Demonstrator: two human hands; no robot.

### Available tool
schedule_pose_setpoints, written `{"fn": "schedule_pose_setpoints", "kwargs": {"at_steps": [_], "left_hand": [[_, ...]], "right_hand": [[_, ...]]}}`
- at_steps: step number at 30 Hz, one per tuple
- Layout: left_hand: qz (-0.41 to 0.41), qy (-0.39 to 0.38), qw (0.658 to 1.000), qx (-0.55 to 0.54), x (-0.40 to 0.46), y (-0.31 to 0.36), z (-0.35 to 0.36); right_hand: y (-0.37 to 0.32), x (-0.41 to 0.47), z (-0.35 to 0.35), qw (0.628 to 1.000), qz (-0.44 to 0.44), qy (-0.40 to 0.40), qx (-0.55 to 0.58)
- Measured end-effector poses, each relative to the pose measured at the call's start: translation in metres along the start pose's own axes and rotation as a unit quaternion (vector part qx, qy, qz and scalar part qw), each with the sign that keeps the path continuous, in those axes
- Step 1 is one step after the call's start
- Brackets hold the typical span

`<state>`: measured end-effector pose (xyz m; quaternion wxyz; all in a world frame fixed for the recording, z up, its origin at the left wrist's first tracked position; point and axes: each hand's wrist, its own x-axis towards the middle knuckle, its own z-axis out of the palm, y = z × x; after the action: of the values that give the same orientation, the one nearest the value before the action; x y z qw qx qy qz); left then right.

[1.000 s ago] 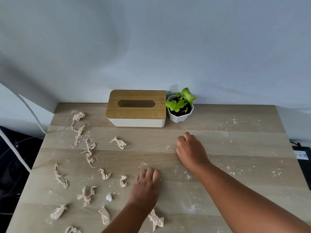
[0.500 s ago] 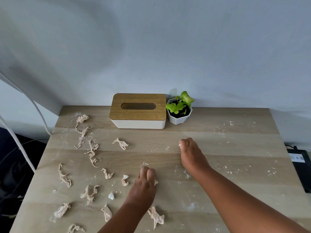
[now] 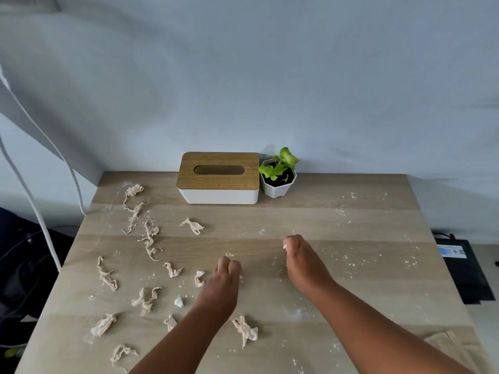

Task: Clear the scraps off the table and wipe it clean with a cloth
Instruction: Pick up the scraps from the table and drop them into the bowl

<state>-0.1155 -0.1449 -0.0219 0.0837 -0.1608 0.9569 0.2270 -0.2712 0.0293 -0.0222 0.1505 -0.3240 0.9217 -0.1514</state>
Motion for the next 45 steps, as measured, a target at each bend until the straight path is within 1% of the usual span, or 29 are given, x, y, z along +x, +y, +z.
{"fn": "schedule_pose_setpoints", "kwargs": {"at_steps": [4, 7, 8, 11, 13, 16, 18, 20, 21, 23, 24, 25, 26, 29, 30, 32, 34, 36, 38, 40, 42, 45], "left_hand": [[-0.024, 0.025, 0.997, -0.071, -0.008, 0.0, -0.003], [-0.063, 0.035, 0.994, -0.086, -0.012, 0.001, -0.002], [-0.082, 0.056, 0.988, -0.115, -0.013, 0.003, -0.001], [-0.136, 0.129, 0.955, -0.23, -0.015, 0.01, 0.0], [-0.153, 0.141, 0.943, -0.261, -0.015, 0.015, 0.002], [-0.153, 0.148, 0.933, -0.289, -0.017, 0.026, 0.005], [-0.155, 0.142, 0.927, -0.312, -0.017, 0.032, 0.01], [-0.159, 0.118, 0.92, -0.339, -0.018, 0.039, 0.015], [-0.164, 0.101, 0.91, -0.366, -0.019, 0.043, 0.018], [-0.174, 0.063, 0.876, -0.445, -0.022, 0.052, 0.024], [-0.175, 0.049, 0.867, -0.465, -0.024, 0.056, 0.027], [-0.168, 0.037, 0.871, -0.461, -0.025, 0.061, 0.03], [-0.156, 0.029, 0.88, -0.449, -0.027, 0.066, 0.033], [-0.126, 0.034, 0.914, -0.383, -0.029, 0.081, 0.041], [-0.119, 0.038, 0.921, -0.368, -0.029, 0.087, 0.043], [-0.099, 0.035, 0.93, -0.354, -0.03, 0.098, 0.045], [-0.096, 0.018, 0.933, -0.348, -0.033, 0.11, 0.051], [-0.112, -0.003, 0.931, -0.349, -0.038, 0.125, 0.059], [-0.108, -0.024, 0.915, -0.388, -0.042, 0.142, 0.07], [-0.1, -0.049, 0.897, -0.427, -0.047, 0.156, 0.079], [-0.094, -0.065, 0.892, -0.437, -0.056, 0.174, 0.089], [-0.09, -0.087, 0.896, -0.427, -0.078, 0.199, 0.1]], "right_hand": [[0.0, -0.023, -0.001, 1.0, 0.01, 0.009, -0.001], [0.001, -0.042, -0.001, 0.998, 0.026, 0.04, 0.043], [0.002, -0.05, 0.0, 0.996, 0.037, 0.054, 0.062], [0.005, -0.076, 0.006, 0.986, 0.09, 0.097, 0.103], [0.009, -0.094, 0.009, 0.98, 0.123, 0.106, 0.118], [0.015, -0.119, 0.012, 0.964, 0.19, 0.103, 0.156], [0.017, -0.134, 0.013, 0.944, 0.243, 0.105, 0.196], [0.016, -0.148, 0.016, 0.91, 0.281, 0.106, 0.285], [0.015, -0.155, 0.016, 0.885, 0.296, 0.105, 0.344], [0.016, -0.168, 0.015, 0.835, 0.325, 0.11, 0.43], [0.016, -0.173, 0.015, 0.823, 0.332, 0.111, 0.448], [0.017, -0.179, 0.015, 0.819, 0.335, 0.114, 0.451], [0.019, -0.183, 0.014, 0.825, 0.336, 0.118, 0.439], [0.024, -0.194, 0.01, 0.853, 0.343, 0.144, 0.367], [0.026, -0.198, 0.007, 0.855, 0.345, 0.159, 0.353], [0.03, -0.204, 0.002, 0.847, 0.347, 0.185, 0.357], [0.033, -0.212, -0.003, 0.822, 0.354, 0.202, 0.397], [0.039, -0.225, -0.008, 0.774, 0.37, 0.213, 0.468], [0.046, -0.24, -0.011, 0.719, 0.388, 0.224, 0.531], [0.052, -0.255, -0.014, 0.682, 0.403, 0.23, 0.565], [0.059, -0.274, -0.016, 0.66, 0.411, 0.235, 0.583], [0.067, -0.305, -0.018, 0.651, 0.411, 0.236, 0.593]]}}
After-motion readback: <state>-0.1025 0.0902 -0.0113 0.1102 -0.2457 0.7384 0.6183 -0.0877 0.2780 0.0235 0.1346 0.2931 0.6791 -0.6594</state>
